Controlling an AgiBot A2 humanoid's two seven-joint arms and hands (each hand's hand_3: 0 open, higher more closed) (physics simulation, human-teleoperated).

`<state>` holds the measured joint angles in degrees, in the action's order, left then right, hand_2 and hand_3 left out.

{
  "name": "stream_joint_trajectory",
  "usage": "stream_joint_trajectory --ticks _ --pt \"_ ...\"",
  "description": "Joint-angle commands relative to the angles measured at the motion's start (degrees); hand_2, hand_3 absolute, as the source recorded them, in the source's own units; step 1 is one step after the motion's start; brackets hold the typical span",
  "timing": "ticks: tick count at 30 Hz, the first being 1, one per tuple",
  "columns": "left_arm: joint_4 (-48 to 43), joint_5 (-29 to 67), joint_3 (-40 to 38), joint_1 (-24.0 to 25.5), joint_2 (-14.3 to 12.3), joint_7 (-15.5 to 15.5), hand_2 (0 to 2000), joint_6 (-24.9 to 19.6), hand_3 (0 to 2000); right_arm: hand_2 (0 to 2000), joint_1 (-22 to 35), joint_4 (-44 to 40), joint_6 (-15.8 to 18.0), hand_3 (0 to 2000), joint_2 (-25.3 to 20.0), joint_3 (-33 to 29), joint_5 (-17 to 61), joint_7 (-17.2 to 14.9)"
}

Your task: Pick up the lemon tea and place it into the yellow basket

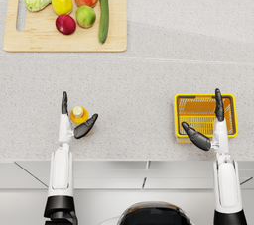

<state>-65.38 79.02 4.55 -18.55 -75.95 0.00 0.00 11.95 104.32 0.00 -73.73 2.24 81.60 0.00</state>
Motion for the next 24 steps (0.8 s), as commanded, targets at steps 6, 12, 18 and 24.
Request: stream_joint_trajectory --ticks 6,12,18,24 --pt "11.03 0.00 1.83 -4.66 -1.69 -0.04 0 -0.24 0 0 1.21 -0.68 0.00 0 -0.92 0.90 0.00 0.00" --pt "3.34 0.04 -0.57 -2.21 -1.88 0.08 2000 -0.44 1633 0 0.80 -1.99 0.00 0 -1.46 2.24 0.00 0.00" --pt "-16.47 0.05 -0.16 -3.91 -2.97 0.09 2000 -2.62 2000 0 3.85 -6.00 0.00 0 -3.89 12.60 -0.01 0.00" --pt "-23.61 0.03 5.89 -11.10 -6.61 -0.03 2000 -2.13 2000 0 7.97 -11.54 0.00 0 -7.90 20.14 0.00 0.00"
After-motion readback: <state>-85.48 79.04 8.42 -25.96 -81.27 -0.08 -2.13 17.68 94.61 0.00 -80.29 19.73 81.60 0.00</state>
